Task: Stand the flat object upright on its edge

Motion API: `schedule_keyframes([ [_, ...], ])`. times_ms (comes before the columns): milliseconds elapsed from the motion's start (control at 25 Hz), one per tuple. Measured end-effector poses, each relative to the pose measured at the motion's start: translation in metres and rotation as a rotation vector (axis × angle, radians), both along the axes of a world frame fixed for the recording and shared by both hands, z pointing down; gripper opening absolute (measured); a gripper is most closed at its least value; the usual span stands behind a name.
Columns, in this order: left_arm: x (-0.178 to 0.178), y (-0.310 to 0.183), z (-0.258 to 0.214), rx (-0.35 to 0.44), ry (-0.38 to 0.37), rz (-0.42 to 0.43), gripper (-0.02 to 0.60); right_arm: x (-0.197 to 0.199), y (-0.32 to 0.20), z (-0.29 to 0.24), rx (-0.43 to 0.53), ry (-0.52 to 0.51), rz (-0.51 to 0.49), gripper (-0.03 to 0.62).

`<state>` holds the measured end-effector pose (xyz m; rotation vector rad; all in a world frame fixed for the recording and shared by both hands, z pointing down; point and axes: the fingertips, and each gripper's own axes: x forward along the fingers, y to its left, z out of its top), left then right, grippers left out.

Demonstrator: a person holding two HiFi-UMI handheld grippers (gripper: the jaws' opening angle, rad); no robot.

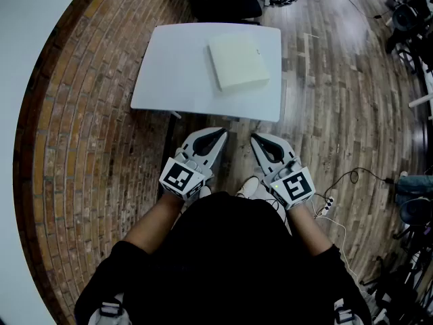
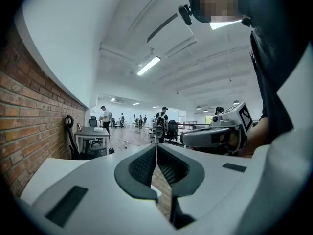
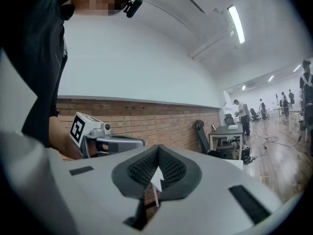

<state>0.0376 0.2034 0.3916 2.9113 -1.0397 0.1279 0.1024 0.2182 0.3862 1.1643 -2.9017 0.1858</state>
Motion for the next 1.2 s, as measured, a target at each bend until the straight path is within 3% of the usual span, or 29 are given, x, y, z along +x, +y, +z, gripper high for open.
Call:
schedule_keyframes([
  [400,-0.064,0.032,-0.023,0.067,0.047,0.035,0.020,-0.066,0.040,-0.029,0.041,0.010,0.079,0.006],
  [680,-0.104,0.061,-0.025,0.050,0.100,0.047,0.020,-0.095,0.075,-0.035,0.052,-0.017,0.134,0.008],
  [1200,-0.092,0.058,-0.021,0.060,0.077,0.046,0.018,-0.076,0.065,-0.013,0.039,0.057,0.146,0.006],
])
